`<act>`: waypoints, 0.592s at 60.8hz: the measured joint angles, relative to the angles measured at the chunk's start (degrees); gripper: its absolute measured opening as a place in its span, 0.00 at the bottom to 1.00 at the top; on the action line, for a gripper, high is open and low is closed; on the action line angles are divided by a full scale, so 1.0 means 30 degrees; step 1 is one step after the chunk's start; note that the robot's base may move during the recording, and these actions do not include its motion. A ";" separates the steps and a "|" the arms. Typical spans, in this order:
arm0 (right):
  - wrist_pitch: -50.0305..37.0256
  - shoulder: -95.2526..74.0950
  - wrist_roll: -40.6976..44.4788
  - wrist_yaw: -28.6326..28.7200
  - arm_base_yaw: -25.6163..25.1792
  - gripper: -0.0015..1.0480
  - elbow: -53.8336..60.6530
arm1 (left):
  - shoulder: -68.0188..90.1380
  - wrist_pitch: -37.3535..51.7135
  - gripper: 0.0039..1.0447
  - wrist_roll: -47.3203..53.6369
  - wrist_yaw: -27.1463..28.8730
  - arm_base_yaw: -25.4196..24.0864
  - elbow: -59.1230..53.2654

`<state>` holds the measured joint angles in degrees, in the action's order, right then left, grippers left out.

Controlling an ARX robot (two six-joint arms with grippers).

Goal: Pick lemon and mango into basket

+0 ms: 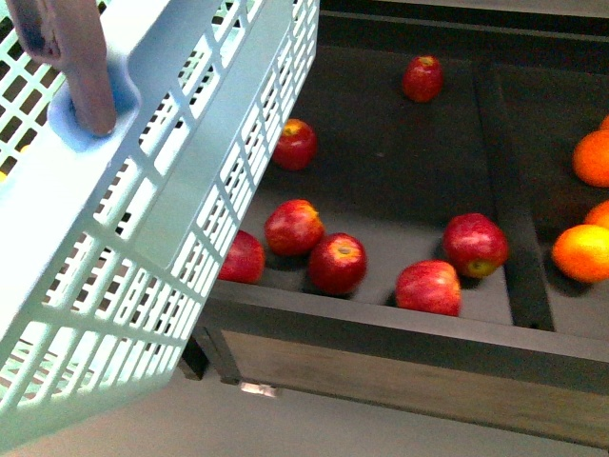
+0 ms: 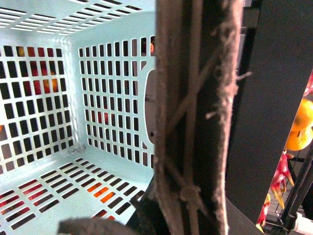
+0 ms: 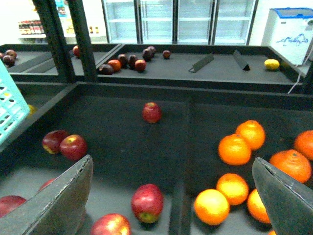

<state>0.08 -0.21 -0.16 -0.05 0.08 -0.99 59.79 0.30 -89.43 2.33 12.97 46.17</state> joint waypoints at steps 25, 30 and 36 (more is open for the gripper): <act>0.0000 0.0000 -0.0007 0.0000 0.0000 0.92 0.0000 | 0.0000 0.0000 0.05 0.0000 0.0015 -0.0007 0.0000; 0.0000 0.0007 0.0007 0.0029 0.0000 0.92 0.0000 | -0.0007 0.0000 0.05 0.0007 0.0080 -0.0007 0.0000; -0.0007 0.0000 0.0000 -0.0007 -0.0007 0.92 0.0000 | -0.0007 0.0007 0.05 0.0000 0.0087 -0.0007 0.0015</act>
<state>0.05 -0.21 -0.16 -0.08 0.05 -0.99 59.77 0.32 -89.43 2.59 12.95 46.22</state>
